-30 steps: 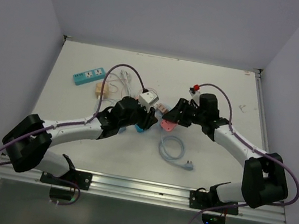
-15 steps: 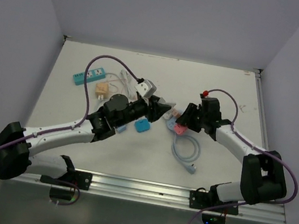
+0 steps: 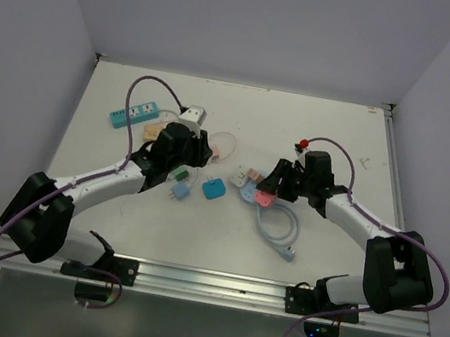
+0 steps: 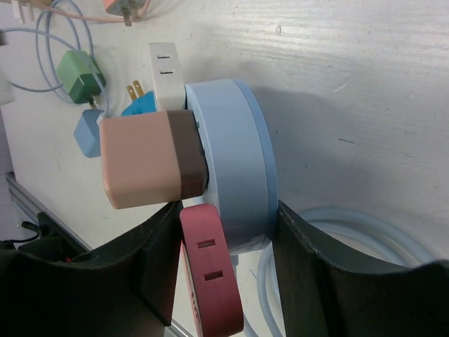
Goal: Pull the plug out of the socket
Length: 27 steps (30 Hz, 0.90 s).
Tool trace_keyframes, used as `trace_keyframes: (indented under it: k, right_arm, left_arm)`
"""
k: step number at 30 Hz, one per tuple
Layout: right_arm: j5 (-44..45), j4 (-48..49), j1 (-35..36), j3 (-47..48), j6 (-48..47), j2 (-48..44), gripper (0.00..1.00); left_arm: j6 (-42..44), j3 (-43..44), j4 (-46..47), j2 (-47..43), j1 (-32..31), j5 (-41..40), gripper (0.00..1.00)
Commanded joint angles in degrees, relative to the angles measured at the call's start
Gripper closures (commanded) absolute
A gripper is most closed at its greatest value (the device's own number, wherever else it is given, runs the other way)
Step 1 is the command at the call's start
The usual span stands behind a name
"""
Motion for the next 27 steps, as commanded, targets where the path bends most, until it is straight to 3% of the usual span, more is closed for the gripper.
trace_keyframes:
  k: [1,12,14,18,27]
  right_arm:
    - [-5.8,6.5,-0.2,-0.3,-0.8,-2.2,1.0]
    - [-7.7,7.1,-0.2,0.0,-1.6,-0.4,1.0]
    - [-8.1,7.0,-0.2,0.2,-1.9,-0.1,1.0]
    - [-8.2,6.2,-0.1,0.5,-2.5,0.0,1.0]
    - [-8.8,5.7,0.0,1.2,-3.1,0.3,1.0]
  left_arm:
    - [-2.1,1.2,-6.7,3.2,2.8,-1.7,0.65]
    - [-0.9,2.8,-8.2,9.4,6.1,2.5,0.36]
    - [0.3,2.8,-7.6,8.5,6.1,3.9,0.32]
    - [2.7,2.1,-5.9,5.1,6.0,7.2,0.14]
    - [1.4,0.3,-0.1,-0.9,5.0,17.9,0.0]
